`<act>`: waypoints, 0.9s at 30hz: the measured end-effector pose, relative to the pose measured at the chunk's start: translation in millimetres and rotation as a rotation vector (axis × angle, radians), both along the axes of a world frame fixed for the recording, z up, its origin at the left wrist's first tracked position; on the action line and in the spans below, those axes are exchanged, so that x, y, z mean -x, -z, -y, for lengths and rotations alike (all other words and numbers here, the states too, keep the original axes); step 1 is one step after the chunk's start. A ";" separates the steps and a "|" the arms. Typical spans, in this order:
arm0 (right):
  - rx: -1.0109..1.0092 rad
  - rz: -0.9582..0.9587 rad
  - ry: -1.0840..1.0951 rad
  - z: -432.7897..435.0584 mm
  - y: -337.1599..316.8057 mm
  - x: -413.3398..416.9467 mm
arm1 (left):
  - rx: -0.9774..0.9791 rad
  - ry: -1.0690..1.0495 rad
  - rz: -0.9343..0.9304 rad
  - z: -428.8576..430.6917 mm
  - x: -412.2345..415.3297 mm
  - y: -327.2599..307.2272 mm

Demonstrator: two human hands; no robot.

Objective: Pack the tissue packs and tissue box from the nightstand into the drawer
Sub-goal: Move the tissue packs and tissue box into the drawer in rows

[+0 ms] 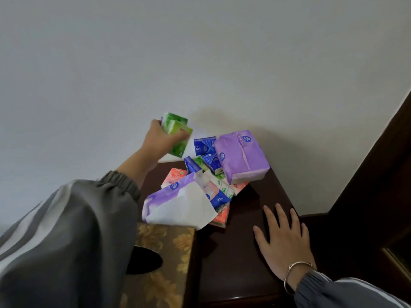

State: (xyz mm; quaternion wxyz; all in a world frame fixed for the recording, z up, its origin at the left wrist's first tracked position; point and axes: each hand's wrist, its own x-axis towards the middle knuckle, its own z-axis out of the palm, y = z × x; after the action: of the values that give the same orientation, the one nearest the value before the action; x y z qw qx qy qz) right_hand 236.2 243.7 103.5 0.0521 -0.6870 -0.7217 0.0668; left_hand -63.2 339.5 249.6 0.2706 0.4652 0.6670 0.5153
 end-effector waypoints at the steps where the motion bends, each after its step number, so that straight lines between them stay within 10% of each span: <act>1: 0.004 0.002 0.000 -0.2 -1.0 0.3 | -0.038 -0.006 0.161 13.0 6.9 -8.7; 7: -0.037 -0.078 0.002 5.2 -9.6 -1.3 | -0.101 -0.034 0.644 108.3 11.1 2.5; 15: -0.673 -0.578 -0.297 11.8 -103.6 45.6 | -0.269 -0.085 0.803 156.3 -0.8 35.0; 27: -0.076 0.131 -0.334 -120.8 -116.6 211.3 | -0.393 0.040 1.129 159.0 11.7 46.4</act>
State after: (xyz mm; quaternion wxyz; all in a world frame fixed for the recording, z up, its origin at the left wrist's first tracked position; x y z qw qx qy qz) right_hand 25.0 364.5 220.1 0.0191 -0.5579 -0.8297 0.0022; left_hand -74.9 180.5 203.2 0.5016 0.1732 0.3036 0.7913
